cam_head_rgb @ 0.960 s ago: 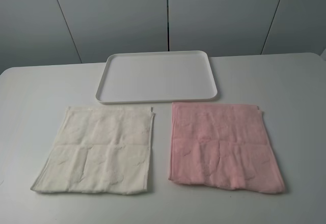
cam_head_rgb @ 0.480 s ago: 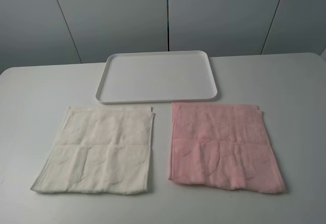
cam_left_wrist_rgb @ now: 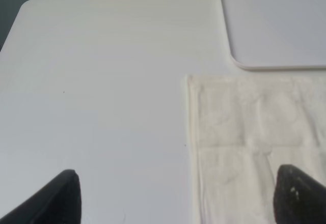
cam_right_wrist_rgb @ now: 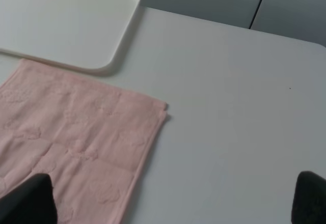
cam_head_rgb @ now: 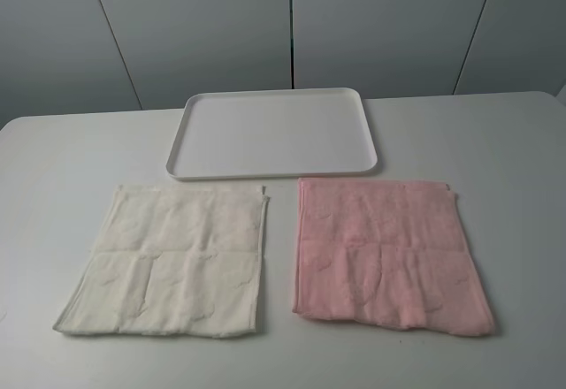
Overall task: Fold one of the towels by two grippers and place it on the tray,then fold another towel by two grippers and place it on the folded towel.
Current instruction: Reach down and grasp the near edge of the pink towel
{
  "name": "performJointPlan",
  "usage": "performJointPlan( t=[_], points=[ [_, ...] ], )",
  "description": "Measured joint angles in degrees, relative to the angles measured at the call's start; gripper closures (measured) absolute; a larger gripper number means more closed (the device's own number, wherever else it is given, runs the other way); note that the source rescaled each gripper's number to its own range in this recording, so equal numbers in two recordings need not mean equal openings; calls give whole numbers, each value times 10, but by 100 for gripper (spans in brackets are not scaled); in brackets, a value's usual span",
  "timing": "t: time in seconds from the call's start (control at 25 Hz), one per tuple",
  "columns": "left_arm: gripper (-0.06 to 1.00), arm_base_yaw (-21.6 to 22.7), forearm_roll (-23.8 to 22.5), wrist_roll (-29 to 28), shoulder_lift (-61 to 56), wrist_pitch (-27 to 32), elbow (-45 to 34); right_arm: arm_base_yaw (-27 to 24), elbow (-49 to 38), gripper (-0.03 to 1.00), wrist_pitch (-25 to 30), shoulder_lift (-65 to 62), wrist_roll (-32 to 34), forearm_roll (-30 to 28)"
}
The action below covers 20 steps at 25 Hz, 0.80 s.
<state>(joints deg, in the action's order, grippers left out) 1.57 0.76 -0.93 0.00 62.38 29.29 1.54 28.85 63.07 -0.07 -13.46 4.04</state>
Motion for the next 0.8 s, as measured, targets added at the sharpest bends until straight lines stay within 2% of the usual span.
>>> performJointPlan(
  t=[0.8],
  points=[
    [-3,0,-2,0,0,0,0,0,0,-3,0,0,0,0]
  ],
)
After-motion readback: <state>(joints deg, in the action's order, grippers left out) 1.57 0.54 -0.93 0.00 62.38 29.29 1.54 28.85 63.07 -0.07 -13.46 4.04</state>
